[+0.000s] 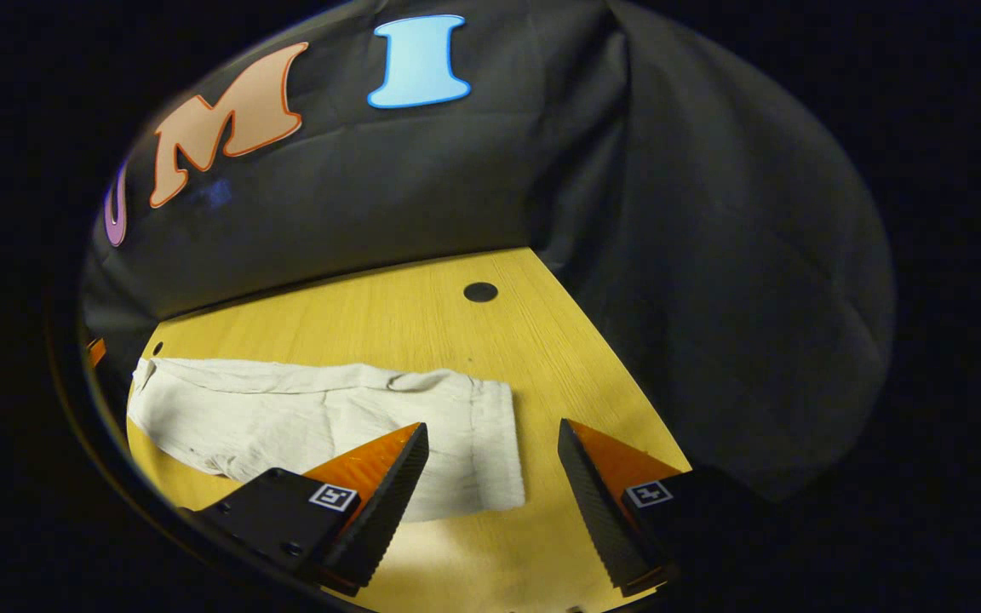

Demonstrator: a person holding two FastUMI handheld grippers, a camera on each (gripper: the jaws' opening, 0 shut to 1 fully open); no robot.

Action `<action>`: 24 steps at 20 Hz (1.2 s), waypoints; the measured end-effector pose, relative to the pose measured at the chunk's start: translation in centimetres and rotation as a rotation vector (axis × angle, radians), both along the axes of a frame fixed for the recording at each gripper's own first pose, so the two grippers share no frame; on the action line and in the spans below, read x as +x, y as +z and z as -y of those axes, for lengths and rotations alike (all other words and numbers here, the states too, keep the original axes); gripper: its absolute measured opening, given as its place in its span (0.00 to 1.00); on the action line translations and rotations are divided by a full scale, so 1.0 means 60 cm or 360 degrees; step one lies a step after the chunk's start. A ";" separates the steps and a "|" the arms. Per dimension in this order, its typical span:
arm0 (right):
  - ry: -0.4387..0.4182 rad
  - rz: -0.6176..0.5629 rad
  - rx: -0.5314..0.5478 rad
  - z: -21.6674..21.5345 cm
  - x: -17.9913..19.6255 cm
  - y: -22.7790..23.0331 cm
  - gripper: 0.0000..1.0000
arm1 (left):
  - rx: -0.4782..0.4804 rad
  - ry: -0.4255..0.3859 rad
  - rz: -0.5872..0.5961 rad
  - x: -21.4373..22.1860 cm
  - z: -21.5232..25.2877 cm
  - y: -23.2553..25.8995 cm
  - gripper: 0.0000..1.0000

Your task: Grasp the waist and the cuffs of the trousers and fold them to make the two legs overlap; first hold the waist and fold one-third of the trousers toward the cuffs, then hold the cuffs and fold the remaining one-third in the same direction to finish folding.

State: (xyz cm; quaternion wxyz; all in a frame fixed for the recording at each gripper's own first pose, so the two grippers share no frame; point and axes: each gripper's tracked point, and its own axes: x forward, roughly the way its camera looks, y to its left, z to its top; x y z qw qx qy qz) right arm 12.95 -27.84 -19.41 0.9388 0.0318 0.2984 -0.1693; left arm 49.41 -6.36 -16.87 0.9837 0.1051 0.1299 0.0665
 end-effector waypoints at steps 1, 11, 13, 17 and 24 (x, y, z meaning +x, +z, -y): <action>-0.0015 -0.0011 0.0034 0.004 -0.009 -0.013 0.98 | 0.0014 0.0006 0.0006 0.002 0.002 0.002 0.96; -0.0132 -0.0062 0.0434 0.004 -0.018 -0.136 0.92 | -0.0020 -0.0029 -0.0014 0.004 0.024 0.015 0.96; -0.0128 -0.0063 0.0499 0.002 -0.016 -0.148 0.92 | -0.0009 -0.0030 -0.0022 0.005 0.026 0.017 0.96; -0.0075 -0.0082 0.0611 -0.016 -0.010 -0.164 0.85 | -0.0003 -0.0037 -0.0008 0.006 0.031 0.015 0.97; -0.0041 -0.0136 0.0560 -0.020 -0.012 -0.177 0.41 | -0.0060 -0.0048 -0.0023 0.007 0.051 0.009 0.96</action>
